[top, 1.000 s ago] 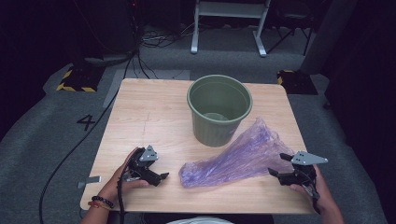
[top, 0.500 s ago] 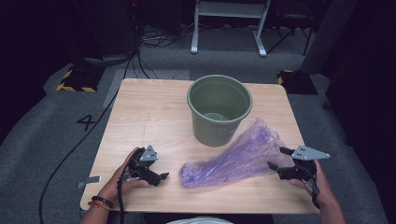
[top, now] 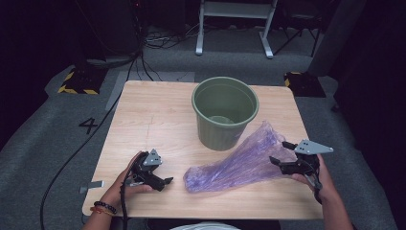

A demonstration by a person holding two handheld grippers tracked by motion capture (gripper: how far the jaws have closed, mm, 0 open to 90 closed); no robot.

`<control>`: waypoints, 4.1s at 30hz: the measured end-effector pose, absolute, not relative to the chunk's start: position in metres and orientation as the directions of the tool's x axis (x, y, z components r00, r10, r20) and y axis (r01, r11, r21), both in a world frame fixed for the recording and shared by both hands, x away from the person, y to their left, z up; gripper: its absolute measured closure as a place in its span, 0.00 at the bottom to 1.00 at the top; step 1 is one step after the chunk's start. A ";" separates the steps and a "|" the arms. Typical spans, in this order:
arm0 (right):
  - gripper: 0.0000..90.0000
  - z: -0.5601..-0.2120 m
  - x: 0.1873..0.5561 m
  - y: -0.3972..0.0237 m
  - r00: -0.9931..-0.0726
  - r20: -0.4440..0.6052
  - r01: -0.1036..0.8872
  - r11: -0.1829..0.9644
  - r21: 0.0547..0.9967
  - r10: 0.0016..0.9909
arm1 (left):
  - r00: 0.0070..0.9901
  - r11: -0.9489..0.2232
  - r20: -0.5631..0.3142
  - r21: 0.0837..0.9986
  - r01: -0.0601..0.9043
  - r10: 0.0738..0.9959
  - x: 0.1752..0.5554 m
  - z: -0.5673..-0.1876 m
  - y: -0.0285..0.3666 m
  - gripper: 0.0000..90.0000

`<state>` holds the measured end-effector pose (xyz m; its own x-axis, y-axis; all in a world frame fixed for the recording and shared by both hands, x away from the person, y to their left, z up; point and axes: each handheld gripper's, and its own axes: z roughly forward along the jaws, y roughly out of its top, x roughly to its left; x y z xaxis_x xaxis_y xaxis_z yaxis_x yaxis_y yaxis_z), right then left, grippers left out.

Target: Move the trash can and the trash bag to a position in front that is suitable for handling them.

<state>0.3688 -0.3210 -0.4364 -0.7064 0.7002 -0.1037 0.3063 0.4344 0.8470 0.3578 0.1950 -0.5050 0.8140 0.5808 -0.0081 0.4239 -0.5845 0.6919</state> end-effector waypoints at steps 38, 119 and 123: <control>0.21 -0.427 0.428 -0.269 -0.776 -0.057 0.298 0.445 0.845 0.629 | 0.814 -0.584 -0.009 0.692 0.424 0.581 0.358 -0.505 0.195 0.04; 0.30 -0.420 0.399 -0.241 -0.775 -0.146 0.280 0.541 0.793 0.615 | 0.814 -0.584 -0.008 0.693 0.423 0.581 0.358 -0.505 0.195 0.04; 0.45 -0.430 0.373 -0.249 -0.755 -0.161 0.277 0.531 0.801 0.636 | 0.815 -0.585 -0.008 0.692 0.423 0.580 0.358 -0.505 0.195 0.04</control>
